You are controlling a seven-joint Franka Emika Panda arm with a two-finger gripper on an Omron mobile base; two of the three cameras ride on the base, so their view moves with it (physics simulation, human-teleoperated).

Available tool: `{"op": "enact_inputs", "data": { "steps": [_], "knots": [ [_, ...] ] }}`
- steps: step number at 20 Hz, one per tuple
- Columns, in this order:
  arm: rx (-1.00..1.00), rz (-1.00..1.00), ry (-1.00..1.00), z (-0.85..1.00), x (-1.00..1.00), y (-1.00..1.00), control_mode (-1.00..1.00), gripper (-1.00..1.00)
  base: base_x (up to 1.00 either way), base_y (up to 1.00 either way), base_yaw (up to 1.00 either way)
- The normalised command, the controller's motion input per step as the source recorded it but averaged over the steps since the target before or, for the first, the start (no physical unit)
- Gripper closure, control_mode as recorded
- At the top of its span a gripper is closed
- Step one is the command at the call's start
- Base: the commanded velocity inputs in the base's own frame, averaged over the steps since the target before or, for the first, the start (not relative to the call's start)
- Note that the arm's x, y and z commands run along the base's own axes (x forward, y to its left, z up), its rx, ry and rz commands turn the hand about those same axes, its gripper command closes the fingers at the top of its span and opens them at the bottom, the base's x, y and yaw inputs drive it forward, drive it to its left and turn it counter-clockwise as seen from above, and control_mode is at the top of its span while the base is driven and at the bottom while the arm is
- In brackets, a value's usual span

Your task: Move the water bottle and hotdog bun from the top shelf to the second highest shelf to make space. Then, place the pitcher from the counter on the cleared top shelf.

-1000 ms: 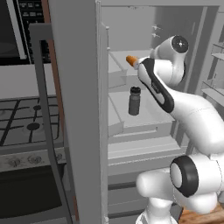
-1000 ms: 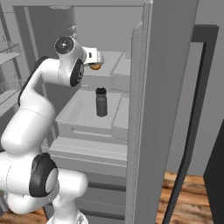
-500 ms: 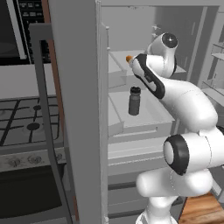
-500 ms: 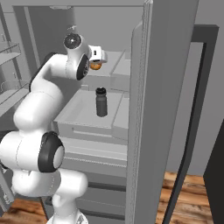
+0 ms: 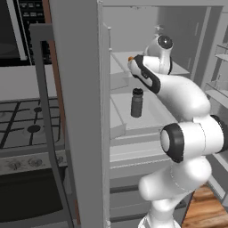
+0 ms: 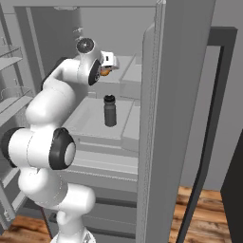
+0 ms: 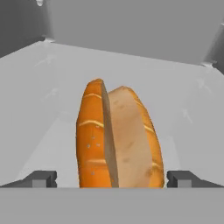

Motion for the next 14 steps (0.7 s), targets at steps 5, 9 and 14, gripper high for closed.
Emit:
{"op": "enact_inputs", "data": {
  "steps": [5,9,14],
  "knots": [
    [0.0,0.0,0.01,-0.16,0.44,0.0,-1.0,-1.0,0.0,0.0,0.0],
    [0.0,0.0,0.0,-0.21,0.38,0.0,-1.0,1.0,0.0,0.0,0.0],
    [0.0,0.0,0.0,-0.3,0.2,0.0,-1.0,1.0,0.0,0.0,0.0]
  ]
}}
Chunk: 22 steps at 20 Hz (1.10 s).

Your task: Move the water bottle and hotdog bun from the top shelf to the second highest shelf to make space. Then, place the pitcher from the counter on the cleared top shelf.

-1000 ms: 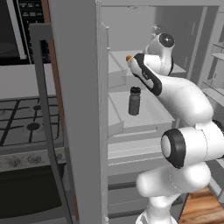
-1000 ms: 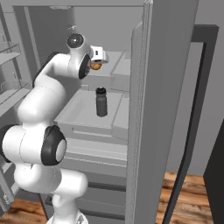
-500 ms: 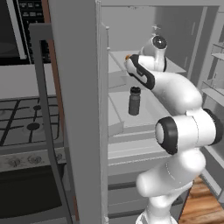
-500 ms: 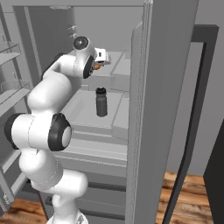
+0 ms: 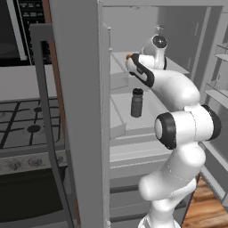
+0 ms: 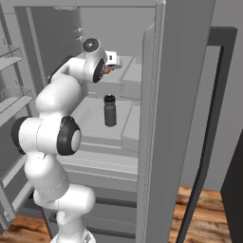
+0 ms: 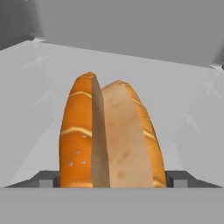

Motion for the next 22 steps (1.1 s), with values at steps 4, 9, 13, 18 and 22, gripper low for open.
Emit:
{"op": "enact_inputs", "data": {
  "steps": [4,9,13,18,22],
  "knots": [
    [0.0,0.0,-0.03,-0.1,0.04,0.0,-1.0,1.0,0.0,0.0,0.0],
    [0.0,0.0,-0.05,-0.24,-0.41,0.03,-1.0,1.0,0.0,0.0,0.0],
    [0.0,0.01,-0.02,-0.02,-0.98,0.19,-1.0,1.0,0.0,0.0,0.0],
    [-0.03,0.03,0.0,0.02,-1.0,0.18,-1.0,1.0,0.0,0.0,0.0],
    [-0.06,0.04,0.04,0.04,-1.0,0.16,-1.0,1.0,0.0,0.0,0.0]
  ]
}}
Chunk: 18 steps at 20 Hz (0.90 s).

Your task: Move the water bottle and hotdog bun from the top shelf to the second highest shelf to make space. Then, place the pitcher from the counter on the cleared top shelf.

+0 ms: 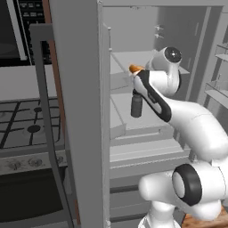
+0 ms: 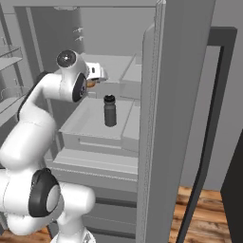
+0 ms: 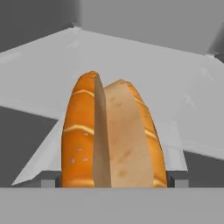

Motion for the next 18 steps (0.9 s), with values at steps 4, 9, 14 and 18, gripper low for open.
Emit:
{"op": "enact_inputs", "data": {
  "steps": [4,9,14,18],
  "knots": [
    [-0.04,0.02,0.09,0.0,-1.0,0.04,-1.0,1.0,0.0,0.0,0.0],
    [-0.01,0.03,0.15,0.0,-1.0,0.01,-1.0,1.0,0.0,0.0,0.0],
    [0.0,0.03,0.17,-0.15,-1.0,0.04,-1.0,1.0,0.0,0.0,0.0],
    [0.0,0.01,0.13,-0.42,-0.92,0.09,-1.0,1.0,0.0,0.0,0.0]
  ]
}}
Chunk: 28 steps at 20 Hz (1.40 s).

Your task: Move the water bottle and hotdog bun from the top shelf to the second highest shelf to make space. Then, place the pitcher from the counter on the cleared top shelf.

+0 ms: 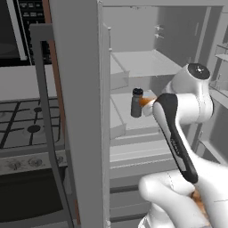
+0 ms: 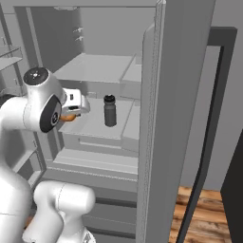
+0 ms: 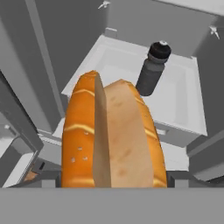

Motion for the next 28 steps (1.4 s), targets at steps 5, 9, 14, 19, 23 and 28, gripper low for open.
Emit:
{"op": "enact_inputs", "data": {
  "steps": [5,9,14,19,23,28],
  "knots": [
    [0.0,0.0,0.05,-0.48,-0.27,0.11,-1.0,1.0,0.0,0.0,0.0],
    [0.0,0.0,0.03,-0.4,0.13,0.12,-1.0,1.0,0.0,0.0,0.0],
    [0.0,0.0,0.03,-0.35,0.34,0.09,-1.0,1.0,0.0,0.0,0.0],
    [0.0,0.0,0.04,-0.28,0.46,0.04,-1.0,1.0,0.0,0.0,0.0],
    [0.02,0.0,0.06,-0.16,0.56,0.0,-1.0,1.0,0.0,0.0,0.0],
    [0.01,0.0,0.06,-0.1,0.61,0.0,-1.0,1.0,0.0,0.0,0.0]
  ]
}}
